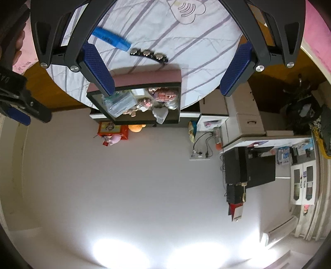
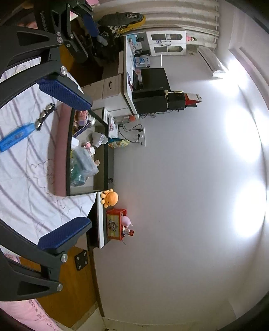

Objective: Organize rigid objects
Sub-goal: 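Open both tools and withdraw from the pink box, then grasp the blue highlighter with the left tool, then carry the blue highlighter into the pink box and open the left tool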

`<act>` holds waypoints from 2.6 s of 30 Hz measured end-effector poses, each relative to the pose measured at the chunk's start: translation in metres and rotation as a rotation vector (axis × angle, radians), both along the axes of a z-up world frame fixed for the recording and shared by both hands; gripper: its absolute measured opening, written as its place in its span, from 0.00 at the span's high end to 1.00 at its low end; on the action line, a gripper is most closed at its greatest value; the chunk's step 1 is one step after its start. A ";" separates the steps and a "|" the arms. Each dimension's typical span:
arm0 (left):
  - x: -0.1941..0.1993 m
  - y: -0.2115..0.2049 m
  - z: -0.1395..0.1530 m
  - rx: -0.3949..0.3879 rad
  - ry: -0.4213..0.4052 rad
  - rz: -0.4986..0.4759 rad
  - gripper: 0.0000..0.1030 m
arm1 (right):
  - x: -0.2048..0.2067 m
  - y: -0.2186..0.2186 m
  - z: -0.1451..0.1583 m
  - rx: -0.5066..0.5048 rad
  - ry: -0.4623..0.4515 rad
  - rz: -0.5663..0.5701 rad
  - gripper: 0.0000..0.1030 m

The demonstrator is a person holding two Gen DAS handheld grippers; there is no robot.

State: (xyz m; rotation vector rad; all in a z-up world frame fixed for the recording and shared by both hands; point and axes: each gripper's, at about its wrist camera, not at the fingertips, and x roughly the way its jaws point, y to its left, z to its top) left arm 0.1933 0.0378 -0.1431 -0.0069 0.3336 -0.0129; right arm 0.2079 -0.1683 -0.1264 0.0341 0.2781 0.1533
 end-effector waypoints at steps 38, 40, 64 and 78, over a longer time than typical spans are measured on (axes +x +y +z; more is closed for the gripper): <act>0.077 -0.072 -0.145 0.101 0.559 -0.077 0.73 | 0.154 -0.068 -0.074 -0.104 0.272 -0.065 0.00; 0.077 -0.062 -0.143 0.105 0.551 -0.062 0.74 | 0.163 -0.067 -0.077 -0.102 0.293 -0.065 0.00; 0.109 0.008 -0.110 -0.007 0.454 -0.029 0.74 | 0.237 -0.051 -0.119 -0.085 0.580 0.009 0.83; 0.098 0.006 -0.087 -0.037 0.397 -0.075 0.74 | 0.234 -0.039 -0.113 -0.138 0.578 0.011 0.91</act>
